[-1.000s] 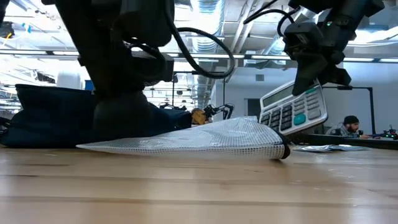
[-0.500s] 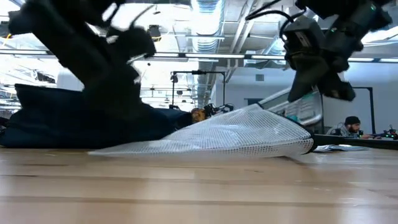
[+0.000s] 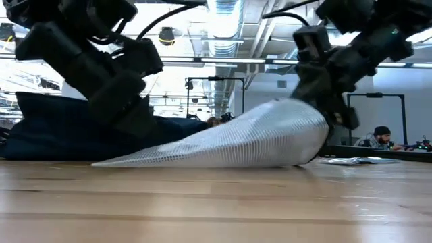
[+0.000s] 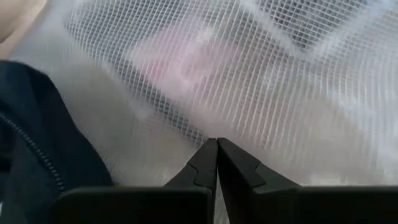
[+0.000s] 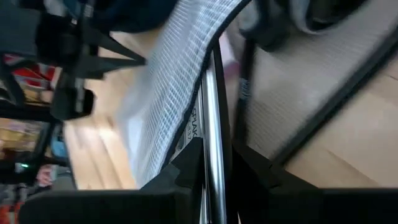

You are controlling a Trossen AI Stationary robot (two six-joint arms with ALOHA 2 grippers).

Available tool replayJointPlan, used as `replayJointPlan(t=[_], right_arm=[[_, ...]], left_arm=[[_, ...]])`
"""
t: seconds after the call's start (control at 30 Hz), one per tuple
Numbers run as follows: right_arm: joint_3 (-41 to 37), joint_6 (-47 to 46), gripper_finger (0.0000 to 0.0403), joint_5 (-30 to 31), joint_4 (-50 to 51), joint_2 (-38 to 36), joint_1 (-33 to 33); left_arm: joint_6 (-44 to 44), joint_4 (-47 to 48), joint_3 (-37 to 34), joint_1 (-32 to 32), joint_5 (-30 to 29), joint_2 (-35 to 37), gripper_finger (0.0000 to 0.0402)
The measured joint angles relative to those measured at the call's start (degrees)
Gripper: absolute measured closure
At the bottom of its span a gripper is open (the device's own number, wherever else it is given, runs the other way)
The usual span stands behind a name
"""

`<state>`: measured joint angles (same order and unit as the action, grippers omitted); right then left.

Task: Unpack backpack
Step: Put the black calculator into the white zip lock bag, then put the transparent cellophane into the white zip lock bag

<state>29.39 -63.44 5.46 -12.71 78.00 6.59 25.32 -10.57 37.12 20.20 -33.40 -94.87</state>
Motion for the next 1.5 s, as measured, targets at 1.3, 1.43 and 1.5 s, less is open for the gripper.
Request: replayJointPlan(t=[1.3, 1.43, 1.5], right_arm=[[15.54, 13.17, 0.0135, -13.0, 31.14, -7.0, -0.28], [15.56, 17.54, 0.0135, -9.76, 44.87, -13.45, -0.09], [15.56, 22.75, 0.0135, -8.53, 51.33, -14.68, -0.15]], left_arm=[[-3.43, -9.74, 0.33, -1.4, 6.66, 1.5, 0.0402], [-4.24, -9.64, 0.33, -1.31, 6.68, 3.14, 0.0402], [-4.54, -9.67, 0.35, -1.33, 6.68, 3.18, 0.0402]])
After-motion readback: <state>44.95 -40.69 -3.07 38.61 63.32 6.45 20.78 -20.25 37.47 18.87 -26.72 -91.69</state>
